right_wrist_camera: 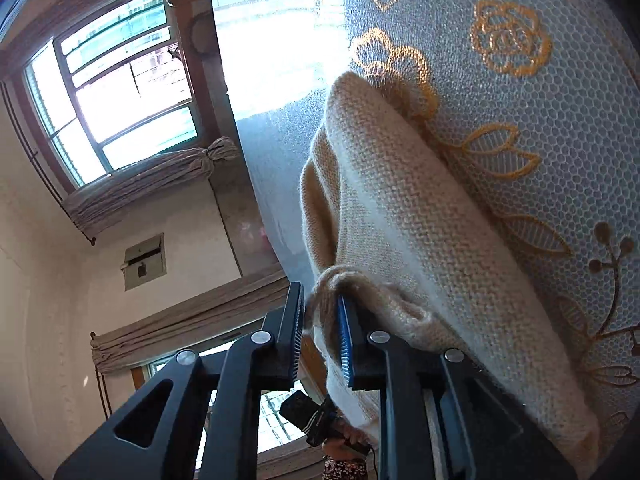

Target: Fold clothes

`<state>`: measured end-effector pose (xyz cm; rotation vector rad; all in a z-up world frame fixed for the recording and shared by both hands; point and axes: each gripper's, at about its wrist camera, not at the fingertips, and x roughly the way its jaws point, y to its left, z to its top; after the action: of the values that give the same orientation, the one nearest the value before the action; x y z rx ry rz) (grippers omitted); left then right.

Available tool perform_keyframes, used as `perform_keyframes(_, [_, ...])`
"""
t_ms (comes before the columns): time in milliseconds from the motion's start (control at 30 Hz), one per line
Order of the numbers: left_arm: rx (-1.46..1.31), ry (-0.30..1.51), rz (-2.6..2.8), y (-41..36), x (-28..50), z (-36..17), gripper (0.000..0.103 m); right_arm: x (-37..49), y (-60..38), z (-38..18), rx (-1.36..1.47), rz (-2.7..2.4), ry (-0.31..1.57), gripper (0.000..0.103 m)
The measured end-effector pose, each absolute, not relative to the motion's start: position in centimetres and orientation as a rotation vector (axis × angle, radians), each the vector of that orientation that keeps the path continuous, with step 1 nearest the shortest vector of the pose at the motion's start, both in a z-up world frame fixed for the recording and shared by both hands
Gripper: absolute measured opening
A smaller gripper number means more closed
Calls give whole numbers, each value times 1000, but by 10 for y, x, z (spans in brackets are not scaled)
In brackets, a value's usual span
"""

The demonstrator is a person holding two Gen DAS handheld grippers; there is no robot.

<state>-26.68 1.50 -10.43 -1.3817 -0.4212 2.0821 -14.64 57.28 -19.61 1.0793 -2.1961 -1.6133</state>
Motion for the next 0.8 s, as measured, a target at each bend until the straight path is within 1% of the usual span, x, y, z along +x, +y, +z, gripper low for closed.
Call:
perform_keyframes(33, [-1375,-460,2077,9,-264,-104,11,-142,579,-191,1023,-1629,-2195,25])
perform_keyframes(100, [-1373,-539,2079,-9,-257,-102,14,-132,590,-176,961,-1705,-2143,32])
perform_keyframes(167, [-1382,-593,2118,-28,-250,-98,15,-123,598,-158,965,-1799,-2060,33])
perform_keyframes(267, [-1289,-607,2194,-41,-229,-82,15,-121,581,-123,1141,-1965,-1708,33])
perform_keyframes(333, [-1202,-549,2167,-31,-211,-67,15,-121,549,-105,1242,-1977,-1418,34])
perform_keyframes(400, [-1167,-463,2050,-3,-194,-59,15,-121,511,-102,1308,-1868,-1248,34])
perform_keyframes(467, [-1196,-364,1911,36,-182,-62,15,-128,479,-112,1374,-1772,-1142,34])
perform_keyframes(533, [-1241,-314,1804,69,-177,-75,15,-136,450,-123,1428,-1687,-1054,34])
perform_keyframes(700, [-1417,-332,1697,113,-198,-112,15,-170,422,-152,1543,-1581,-1010,34])
perform_keyframes(733, [-1439,-339,1686,116,-204,-114,15,-176,422,-154,1561,-1578,-991,34])
perform_keyframes(800, [-1407,-351,1690,106,-210,-99,15,-188,425,-147,1550,-1585,-962,34])
